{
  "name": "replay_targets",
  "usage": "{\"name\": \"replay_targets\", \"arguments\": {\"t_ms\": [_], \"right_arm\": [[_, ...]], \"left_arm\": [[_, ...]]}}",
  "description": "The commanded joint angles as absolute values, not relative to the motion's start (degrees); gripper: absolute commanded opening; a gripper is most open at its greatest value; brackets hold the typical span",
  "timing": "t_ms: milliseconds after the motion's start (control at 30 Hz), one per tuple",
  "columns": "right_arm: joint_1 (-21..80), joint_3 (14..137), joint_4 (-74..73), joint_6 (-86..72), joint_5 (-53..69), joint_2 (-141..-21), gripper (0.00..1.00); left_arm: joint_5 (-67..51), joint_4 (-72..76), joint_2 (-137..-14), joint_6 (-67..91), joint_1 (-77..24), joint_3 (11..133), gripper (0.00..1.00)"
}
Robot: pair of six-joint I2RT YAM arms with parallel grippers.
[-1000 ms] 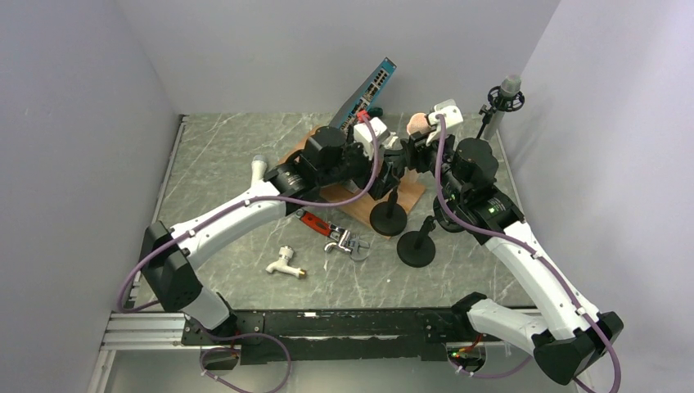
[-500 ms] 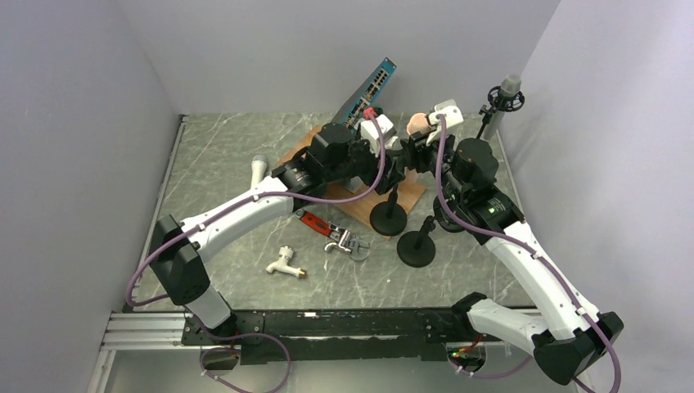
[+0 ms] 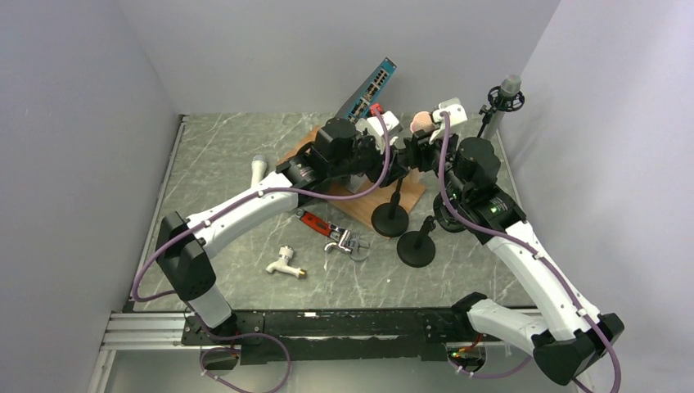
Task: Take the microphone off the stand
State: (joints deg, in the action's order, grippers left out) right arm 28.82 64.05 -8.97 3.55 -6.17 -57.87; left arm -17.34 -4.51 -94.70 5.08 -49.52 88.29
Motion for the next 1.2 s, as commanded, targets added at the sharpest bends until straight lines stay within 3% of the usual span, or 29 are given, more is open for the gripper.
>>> {"name": "replay_targets", "arguments": {"t_ms": [0, 467, 800, 1167], "right_arm": [[29.36, 72.05, -7.19, 2.00, -8.24, -57.89, 0.00], [29.27, 100.18, -14.45, 8.22, -19.66, -66.47, 0.00], [29.36, 78.21, -5.17, 6.49, 2.96, -58.28, 0.00], [29.28, 67.08, 2.10, 4.89, 7.53, -57.03, 0.00]], "left_arm": [[-18.49, -3.01, -93.18, 5.40, -49.57, 87.72, 0.00], [-16.73, -6.47, -90.05, 6.86, -49.65, 85.93, 0.00], [-16.51, -8.43, -90.44, 5.78, -49.59, 90.20, 0.00], [-13.70, -8.55, -89.84, 1.17, -49.41, 86.00, 0.00]]}}
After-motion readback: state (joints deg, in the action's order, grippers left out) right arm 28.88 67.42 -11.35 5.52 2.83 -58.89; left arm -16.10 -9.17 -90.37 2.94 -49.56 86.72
